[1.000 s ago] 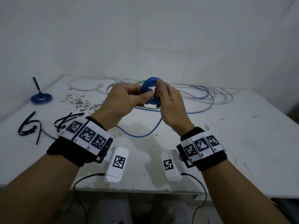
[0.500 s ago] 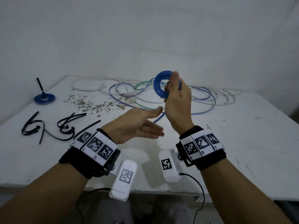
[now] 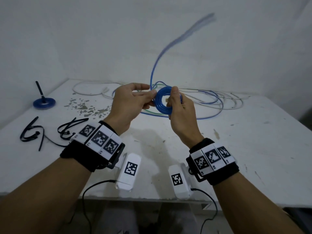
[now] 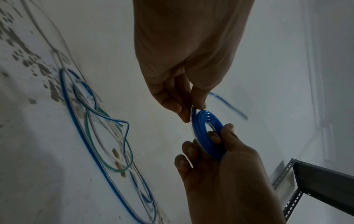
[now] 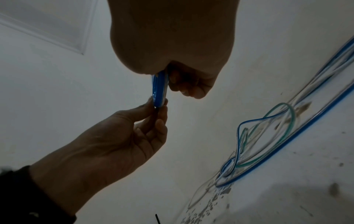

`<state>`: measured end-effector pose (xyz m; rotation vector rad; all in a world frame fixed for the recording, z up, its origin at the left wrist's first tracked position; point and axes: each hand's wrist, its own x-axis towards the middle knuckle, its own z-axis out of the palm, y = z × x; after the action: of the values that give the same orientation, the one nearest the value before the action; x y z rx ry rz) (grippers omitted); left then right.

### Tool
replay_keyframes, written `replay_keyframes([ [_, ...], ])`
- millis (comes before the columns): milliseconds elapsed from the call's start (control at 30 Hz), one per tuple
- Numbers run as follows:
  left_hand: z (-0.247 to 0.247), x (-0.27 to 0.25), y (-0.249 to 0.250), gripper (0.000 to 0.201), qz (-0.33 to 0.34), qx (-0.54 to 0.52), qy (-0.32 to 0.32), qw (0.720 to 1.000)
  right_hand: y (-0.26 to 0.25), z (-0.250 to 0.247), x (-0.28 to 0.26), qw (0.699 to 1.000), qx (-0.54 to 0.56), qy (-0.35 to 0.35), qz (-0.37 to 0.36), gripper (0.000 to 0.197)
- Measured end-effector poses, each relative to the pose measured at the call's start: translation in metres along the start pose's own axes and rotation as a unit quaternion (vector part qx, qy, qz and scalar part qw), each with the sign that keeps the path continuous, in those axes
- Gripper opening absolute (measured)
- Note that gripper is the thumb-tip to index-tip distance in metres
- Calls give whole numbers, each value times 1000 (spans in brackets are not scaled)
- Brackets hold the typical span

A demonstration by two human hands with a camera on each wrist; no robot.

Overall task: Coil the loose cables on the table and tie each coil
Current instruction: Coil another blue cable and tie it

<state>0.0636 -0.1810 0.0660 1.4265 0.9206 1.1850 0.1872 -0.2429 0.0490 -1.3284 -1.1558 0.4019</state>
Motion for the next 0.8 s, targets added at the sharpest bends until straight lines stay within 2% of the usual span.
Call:
replay_keyframes([
  [133,-2,-2,-3,18,37,5,-20,999,1,-5,2,999,-17,-30,5,45],
  [300,0,-3,-1,18,37,5,-37,999,2,-7,3,998,-30,-51,1,45],
  [400,-3,-1,4,9,60,58,-33,996,3,-7,2,997,-41,-65,-3,45],
  [500,-6,1,8,11,96,134,-38,986,3,-9,4,995,-53,-87,0,45],
  [633,-8,2,13,18,110,164,-108,974,3,-12,6,988,-71,-139,-7,47],
  [700,-10,1,13,17,96,167,-139,971,5,-13,7,985,-77,-157,-3,50],
  [800,-12,1,16,12,68,224,-164,958,11,-14,8,978,-107,-177,-11,48],
])
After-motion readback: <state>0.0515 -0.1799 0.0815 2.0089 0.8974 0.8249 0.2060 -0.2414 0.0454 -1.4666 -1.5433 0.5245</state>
